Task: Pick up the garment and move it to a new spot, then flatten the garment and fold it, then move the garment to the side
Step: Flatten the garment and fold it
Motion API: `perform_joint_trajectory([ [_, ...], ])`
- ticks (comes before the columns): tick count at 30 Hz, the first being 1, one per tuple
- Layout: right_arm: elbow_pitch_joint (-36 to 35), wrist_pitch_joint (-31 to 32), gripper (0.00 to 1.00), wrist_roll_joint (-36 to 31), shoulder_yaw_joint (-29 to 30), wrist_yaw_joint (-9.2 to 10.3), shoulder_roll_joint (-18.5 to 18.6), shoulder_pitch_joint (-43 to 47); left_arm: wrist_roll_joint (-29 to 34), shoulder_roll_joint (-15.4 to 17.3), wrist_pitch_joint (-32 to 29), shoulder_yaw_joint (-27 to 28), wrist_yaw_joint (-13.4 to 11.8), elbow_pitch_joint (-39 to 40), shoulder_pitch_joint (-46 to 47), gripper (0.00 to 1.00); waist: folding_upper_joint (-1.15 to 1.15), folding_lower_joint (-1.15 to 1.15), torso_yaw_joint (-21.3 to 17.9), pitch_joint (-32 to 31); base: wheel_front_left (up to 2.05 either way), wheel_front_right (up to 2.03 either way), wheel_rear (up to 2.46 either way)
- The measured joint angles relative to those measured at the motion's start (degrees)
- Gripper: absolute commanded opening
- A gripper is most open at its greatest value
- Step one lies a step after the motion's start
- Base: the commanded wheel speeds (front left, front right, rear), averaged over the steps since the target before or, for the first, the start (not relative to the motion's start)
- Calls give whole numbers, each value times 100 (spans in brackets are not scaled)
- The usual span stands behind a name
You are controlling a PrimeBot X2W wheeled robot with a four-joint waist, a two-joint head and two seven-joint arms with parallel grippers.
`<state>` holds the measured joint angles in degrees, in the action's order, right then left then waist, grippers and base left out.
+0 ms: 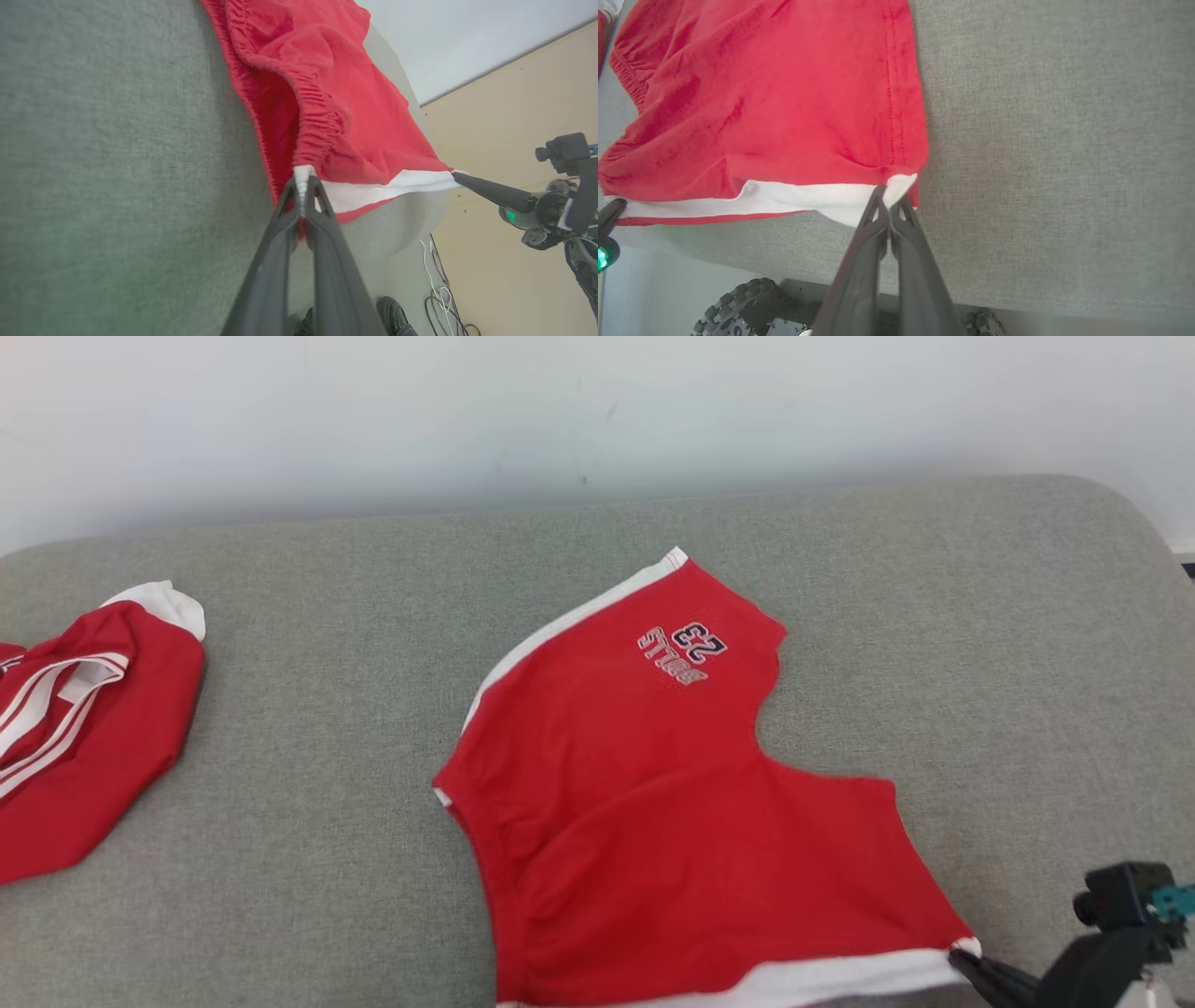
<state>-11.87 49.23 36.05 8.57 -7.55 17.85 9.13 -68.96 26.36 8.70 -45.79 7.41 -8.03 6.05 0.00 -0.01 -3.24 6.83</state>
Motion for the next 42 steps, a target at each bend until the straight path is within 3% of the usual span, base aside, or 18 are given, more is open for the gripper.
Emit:
perform_joint_trajectory([
  [5,-661,222,0,25,358,0,-403,285,-166,230,-257,-77,-36,187,-192,0,0,0,23,26,0,0,0],
  [9,-976,-64,0,18,315,0,-356,81,-192,174,-44,64,-35,464,-173,0,0,0,39,49,0,0,0],
  [14,-832,-790,0,-147,-90,0,-49,-754,-147,23,254,297,-33,593,121,0,0,0,68,116,0,0,0],
  [22,559,-2064,0,-466,-1078,0,411,-2659,41,-485,453,588,-29,233,993,0,0,2,266,316,0,0,0],
  [32,2613,-3033,0,-698,-1838,0,409,-4479,264,-1292,603,1009,-25,-931,2069,0,0,2,662,792,0,0,0],
  [42,4000,-3925,0,-979,-2131,0,365,-5609,638,-1919,634,1559,-1,-1455,2532,0,1,2,1036,1277,0,0,0],
])
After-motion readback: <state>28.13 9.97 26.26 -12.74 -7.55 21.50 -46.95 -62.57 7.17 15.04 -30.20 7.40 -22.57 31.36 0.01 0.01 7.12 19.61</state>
